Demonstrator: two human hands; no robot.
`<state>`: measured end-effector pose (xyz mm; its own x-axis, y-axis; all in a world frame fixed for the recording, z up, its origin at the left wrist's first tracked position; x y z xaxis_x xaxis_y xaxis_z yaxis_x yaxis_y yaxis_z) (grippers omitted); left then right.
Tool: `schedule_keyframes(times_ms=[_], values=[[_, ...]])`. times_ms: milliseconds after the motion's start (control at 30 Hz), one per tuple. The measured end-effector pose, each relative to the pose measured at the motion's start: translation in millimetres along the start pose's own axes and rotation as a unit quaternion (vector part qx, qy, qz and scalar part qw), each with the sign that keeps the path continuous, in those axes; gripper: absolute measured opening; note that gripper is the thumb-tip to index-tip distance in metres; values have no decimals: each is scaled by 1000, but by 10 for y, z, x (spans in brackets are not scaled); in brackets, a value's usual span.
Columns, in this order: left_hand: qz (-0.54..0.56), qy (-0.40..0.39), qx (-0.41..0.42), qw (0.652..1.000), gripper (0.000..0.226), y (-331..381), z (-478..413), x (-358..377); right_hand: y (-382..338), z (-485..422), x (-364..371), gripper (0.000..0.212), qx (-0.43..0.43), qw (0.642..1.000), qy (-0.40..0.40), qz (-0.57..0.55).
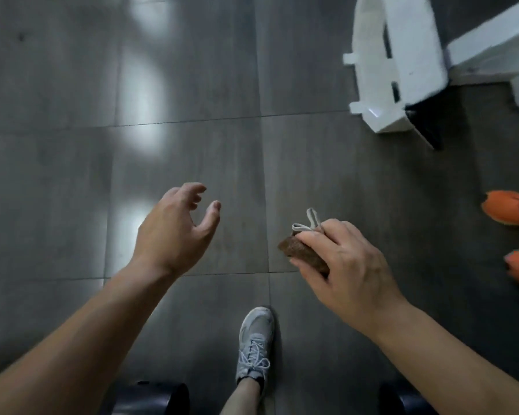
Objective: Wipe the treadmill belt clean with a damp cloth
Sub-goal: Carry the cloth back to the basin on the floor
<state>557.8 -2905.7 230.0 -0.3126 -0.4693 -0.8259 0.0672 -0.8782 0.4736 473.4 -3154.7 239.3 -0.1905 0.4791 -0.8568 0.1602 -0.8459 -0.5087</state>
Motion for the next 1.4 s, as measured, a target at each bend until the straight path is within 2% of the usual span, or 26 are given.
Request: schedule_keyframes(times_ms=[167, 333, 533, 733, 967, 1200, 1400], values=[[53, 58, -102, 992, 49, -689, 315, -456, -679, -460, 195, 27, -66, 997, -41, -30], [82, 116, -208, 968, 45, -1191, 927, -821, -1313, -693, 367, 29, -150, 983, -106, -33], [114, 167, -300, 932, 44, -1536, 1593, -1188, -2048, -805, 398, 27, -255, 951, -173, -20], [144, 201, -359, 900, 48, -1900, 1964, -1638, -2872, -1172, 426, 28, -330, 923, -195, -1], [160, 218, -410, 871, 50, -2610, 1955, -2383, -4048, -2043, 705, 31, -405, 888, -218, 9], [162, 223, -453, 848, 49, -3534, 1573, -3269, -5154, -3128, 1008, 32, -450, 861, -235, 12], [183, 254, -506, 804, 50, -4465, 1061, -4078, -6085, -4200, 1357, 28, -480, 832, -276, 11]])
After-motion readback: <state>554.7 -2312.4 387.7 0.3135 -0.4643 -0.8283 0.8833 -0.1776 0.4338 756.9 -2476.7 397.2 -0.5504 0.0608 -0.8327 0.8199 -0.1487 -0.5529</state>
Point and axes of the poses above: each hand's wrist, its own z-axis away from the middle knuckle, its own x-axis out of the palm, y = z × x, the point moved 5 cm from there along -z, towards the middle knuckle, and after that the axes turned 6 degrees about -y, right-handed, at the moved point
